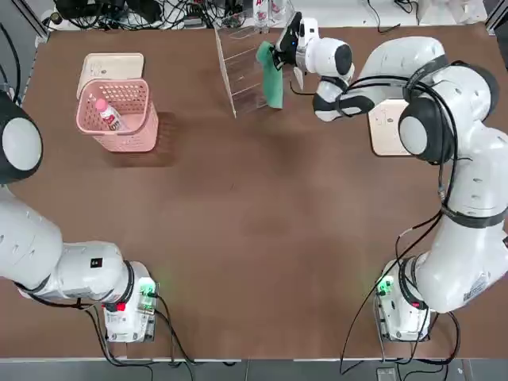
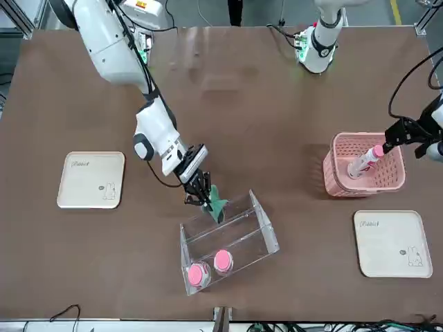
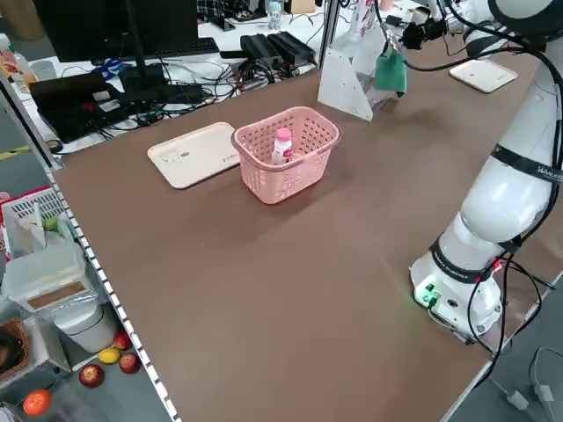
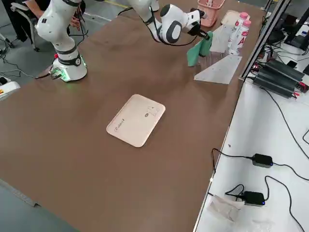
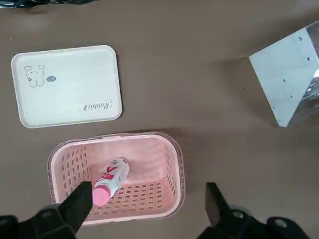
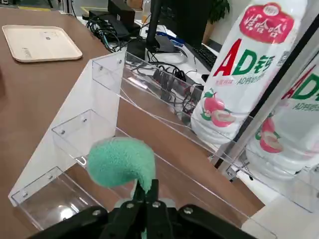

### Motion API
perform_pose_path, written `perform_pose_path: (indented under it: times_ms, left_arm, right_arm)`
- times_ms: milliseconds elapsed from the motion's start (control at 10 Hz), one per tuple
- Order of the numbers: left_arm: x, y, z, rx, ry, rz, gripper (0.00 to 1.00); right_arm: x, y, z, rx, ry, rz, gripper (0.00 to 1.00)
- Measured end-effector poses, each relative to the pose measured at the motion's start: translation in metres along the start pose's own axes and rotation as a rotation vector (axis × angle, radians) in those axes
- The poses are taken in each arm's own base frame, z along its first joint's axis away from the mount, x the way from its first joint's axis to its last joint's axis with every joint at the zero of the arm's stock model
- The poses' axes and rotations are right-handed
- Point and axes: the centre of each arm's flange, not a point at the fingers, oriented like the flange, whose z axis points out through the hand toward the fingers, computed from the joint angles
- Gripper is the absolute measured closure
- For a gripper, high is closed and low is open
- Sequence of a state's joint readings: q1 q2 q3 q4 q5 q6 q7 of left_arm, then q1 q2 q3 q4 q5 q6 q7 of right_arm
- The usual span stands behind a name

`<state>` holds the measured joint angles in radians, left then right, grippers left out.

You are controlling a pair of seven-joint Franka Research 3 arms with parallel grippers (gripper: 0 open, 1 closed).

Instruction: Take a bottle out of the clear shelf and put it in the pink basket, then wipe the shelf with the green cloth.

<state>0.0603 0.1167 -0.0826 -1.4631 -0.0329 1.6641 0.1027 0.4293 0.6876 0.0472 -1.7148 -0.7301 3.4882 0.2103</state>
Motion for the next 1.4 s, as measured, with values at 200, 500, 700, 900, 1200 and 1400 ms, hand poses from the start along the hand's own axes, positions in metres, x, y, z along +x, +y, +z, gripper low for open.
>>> perform_pose_path:
  times_ms: [200,500,700,900,1200,1400]
  left_arm:
    - [-0.002,0.009,-0.005,0.005,-0.002,0.017,0.0]
    - [-0.003,0.023,-0.005,0.028,-0.009,0.048,0.0]
    - [-0.002,0.037,-0.005,0.043,-0.01,0.077,0.0]
    - [-0.002,0.037,-0.005,0.043,-0.01,0.075,0.0]
    - [-0.007,0.034,-0.001,0.041,-0.052,0.069,0.0]
    - [-0.01,0.036,0.002,0.039,-0.083,0.072,0.0]
  right_arm:
    - [-0.001,0.002,0.009,-0.004,0.007,-0.003,0.97]
    - [-0.013,0.004,0.027,-0.006,0.007,-0.001,0.97]
    - [-0.019,-0.003,0.035,0.005,0.0,-0.001,0.97]
    - [-0.019,-0.012,0.038,0.017,-0.001,-0.008,0.97]
    - [-0.011,-0.032,0.043,0.032,0.005,-0.023,0.97]
    - [0.004,-0.052,0.046,0.038,0.021,-0.006,0.97]
